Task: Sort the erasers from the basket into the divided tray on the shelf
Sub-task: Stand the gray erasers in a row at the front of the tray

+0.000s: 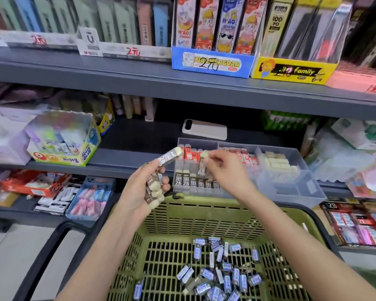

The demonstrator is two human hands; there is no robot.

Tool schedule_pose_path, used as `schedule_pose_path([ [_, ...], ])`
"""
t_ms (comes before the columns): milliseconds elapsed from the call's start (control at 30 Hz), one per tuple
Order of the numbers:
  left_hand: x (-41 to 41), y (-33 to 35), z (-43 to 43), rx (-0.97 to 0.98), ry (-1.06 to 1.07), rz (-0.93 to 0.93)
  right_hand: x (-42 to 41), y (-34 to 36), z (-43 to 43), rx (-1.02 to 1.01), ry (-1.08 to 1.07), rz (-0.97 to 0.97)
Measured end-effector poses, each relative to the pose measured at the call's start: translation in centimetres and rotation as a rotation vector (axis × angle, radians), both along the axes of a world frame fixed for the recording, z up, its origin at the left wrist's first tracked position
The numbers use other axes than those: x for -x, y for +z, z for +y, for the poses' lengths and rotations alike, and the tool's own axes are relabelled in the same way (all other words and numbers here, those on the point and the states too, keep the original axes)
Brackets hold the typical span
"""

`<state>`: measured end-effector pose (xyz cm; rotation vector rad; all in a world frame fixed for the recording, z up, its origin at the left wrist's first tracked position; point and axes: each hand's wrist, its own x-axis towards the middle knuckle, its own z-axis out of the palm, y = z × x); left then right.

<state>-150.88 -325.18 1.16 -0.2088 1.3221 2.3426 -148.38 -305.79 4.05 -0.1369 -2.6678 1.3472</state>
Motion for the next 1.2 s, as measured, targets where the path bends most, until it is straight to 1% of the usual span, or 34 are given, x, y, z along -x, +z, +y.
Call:
schedule_pose_path([
  [100,0.1,-0.7,0.0,-0.084,0.014,-0.005,0.8,-0.8,-0.5,-0.060,0.034,-0.128],
  [167,0.1,-0.9,-0.3,-0.156,0.012,0.000,1.1,-1.0,-0.8,-0.085,0.046,-0.170],
  [300,-0.1,-1.4,-0.5,-0.207,0.015,-0.020,1.4,-1.1,-1.1,-0.157,0.022,-0.245],
  [433,-0.5,-1.2,-0.2,-0.126,-0.033,-0.004,1.4,-0.8,-1.4,-0.200,0.046,-0.251],
  [533,-0.7,-1.0,-0.1,-0.103,-0.041,0.006,1.1,-0.4,-1.5,-0.243,0.082,-0.248],
  [600,-0.8,-0.9,-0.1,-0.089,-0.044,0.016,0.6,0.1,-1.5,-0.277,0.035,-0.155],
  [633,-0.9,-0.8,-0.1,-0.082,-0.048,0.024,0.3,0.6,-1.6,-0.208,0.007,-0.082],
  [667,-1.0,-0.7,-0.1,-0.075,-0.050,0.035,0.0,1.1,-1.7,-0.051,0.008,-0.030],
  [700,-1.1,-0.6,-0.1,-0.066,-0.052,0.046,-0.4,1.7,-2.0,0.141,0.043,-0.021],
  [733,-1.2,-0.6,-0.1,-0.057,-0.057,0.055,-0.9,2.1,-2.3,0.288,0.089,-0.034],
  [767,-1.4,-0.5,-0.1,-0.051,-0.062,0.063,-1.3,2.3,-2.7,0.368,0.124,-0.044],
  [833,-1.7,-0.3,0.1,-0.042,-0.075,0.091,-1.8,2.4,-3.4,0.404,0.132,-0.029],
  [967,-1.7,-0.2,0.2,-0.058,-0.081,0.128,-0.5,3.5,-1.5,0.376,-0.007,0.082],
  [1000,-1.6,-0.3,0.1,-0.050,-0.070,0.119,0.0,4.0,-0.4,0.362,-0.032,0.074],
  [1033,-1.4,-0.3,0.0,-0.048,-0.056,0.103,0.4,4.4,0.7,0.302,-0.029,0.037],
  [1067,-1.3,-0.4,0.0,-0.057,-0.041,0.084,0.8,4.4,1.6,0.167,0.005,-0.035],
  [1133,-1.0,-0.4,0.0,-0.094,-0.025,0.046,1.2,3.7,2.2,-0.182,0.097,-0.225],
  [1167,-0.9,-0.3,0.1,-0.104,-0.025,0.031,1.3,3.2,2.2,-0.283,0.121,-0.296],
  [1200,-0.8,-0.3,0.2,-0.106,-0.026,0.022,1.4,2.7,1.9,-0.298,0.132,-0.338],
])
